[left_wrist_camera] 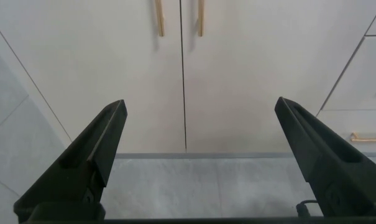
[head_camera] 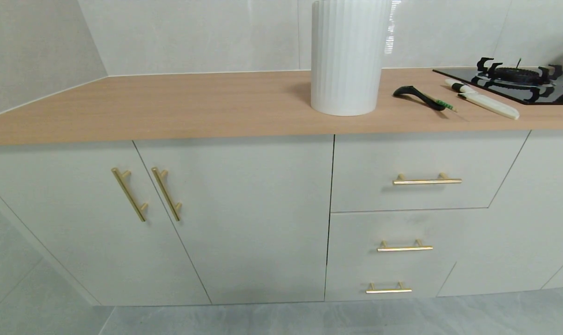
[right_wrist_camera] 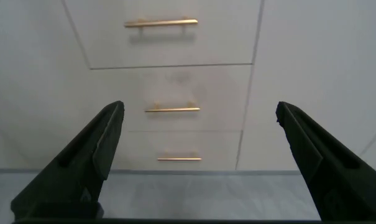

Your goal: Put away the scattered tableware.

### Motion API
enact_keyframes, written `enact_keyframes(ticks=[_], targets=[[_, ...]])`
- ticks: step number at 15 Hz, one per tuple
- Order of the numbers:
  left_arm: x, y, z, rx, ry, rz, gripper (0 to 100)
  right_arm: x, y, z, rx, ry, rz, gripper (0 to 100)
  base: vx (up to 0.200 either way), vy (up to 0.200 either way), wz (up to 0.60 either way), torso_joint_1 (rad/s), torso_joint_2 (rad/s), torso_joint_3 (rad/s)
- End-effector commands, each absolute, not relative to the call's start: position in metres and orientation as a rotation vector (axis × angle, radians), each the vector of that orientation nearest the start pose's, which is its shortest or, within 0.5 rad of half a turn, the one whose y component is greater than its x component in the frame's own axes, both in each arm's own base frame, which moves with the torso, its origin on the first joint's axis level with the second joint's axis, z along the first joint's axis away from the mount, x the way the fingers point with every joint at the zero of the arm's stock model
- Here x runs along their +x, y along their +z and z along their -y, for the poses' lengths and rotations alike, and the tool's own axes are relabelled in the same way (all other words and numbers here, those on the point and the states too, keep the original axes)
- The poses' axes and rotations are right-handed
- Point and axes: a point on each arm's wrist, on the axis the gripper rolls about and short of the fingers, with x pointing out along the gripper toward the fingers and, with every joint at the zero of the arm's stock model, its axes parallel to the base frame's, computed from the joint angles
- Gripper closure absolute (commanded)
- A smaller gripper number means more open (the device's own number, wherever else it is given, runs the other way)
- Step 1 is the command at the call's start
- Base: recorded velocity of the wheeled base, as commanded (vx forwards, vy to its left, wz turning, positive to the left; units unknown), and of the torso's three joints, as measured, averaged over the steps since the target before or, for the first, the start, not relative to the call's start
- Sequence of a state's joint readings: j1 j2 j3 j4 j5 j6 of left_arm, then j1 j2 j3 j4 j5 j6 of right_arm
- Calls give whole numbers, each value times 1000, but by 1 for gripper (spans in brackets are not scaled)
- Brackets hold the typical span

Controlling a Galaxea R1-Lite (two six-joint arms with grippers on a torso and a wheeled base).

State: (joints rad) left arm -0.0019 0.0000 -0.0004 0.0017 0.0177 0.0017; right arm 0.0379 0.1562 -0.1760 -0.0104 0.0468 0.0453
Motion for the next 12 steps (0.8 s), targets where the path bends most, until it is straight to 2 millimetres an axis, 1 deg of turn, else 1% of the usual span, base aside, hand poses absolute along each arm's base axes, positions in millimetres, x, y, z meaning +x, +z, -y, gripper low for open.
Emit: enact_keyframes(ticks=[1,2,3,4,5,6,7,8,9,11,12], targets=[[-23,76,0,2,17,-2,0,50,170,-7,49,193,-302,0,0,0,0,0,0,0],[-23,75,0,2,17,-3,0,80,170,-9,24,201,-428,0,0,0,0,0,0,0],[-23,75,0,2,17,-3,0,102,170,-11,10,204,-505,0,0,0,0,0,0,0],[-23,76,0,2,17,-3,0,139,166,-13,12,201,-611,0,0,0,0,0,0,0],[-23,75,0,2,17,-3,0,170,160,-18,10,208,-657,0,0,0,0,0,0,0],[-23,76,0,2,17,-2,0,182,156,-19,9,210,-668,0,0,0,0,0,0,0],[-23,76,0,2,17,-2,0,212,143,-21,7,205,-688,0,0,0,0,0,0,0],[-23,76,0,2,17,-3,0,224,137,-22,5,201,-703,0,0,0,0,0,0,0],[-23,76,0,2,17,0,0,250,121,-25,4,197,-754,0,0,0,0,0,0,0],[-23,76,0,2,17,-2,0,285,99,-28,3,193,-787,0,0,0,0,0,0,0],[-23,76,0,2,17,-2,0,299,84,-29,-4,183,-798,0,0,0,0,0,0,0]])
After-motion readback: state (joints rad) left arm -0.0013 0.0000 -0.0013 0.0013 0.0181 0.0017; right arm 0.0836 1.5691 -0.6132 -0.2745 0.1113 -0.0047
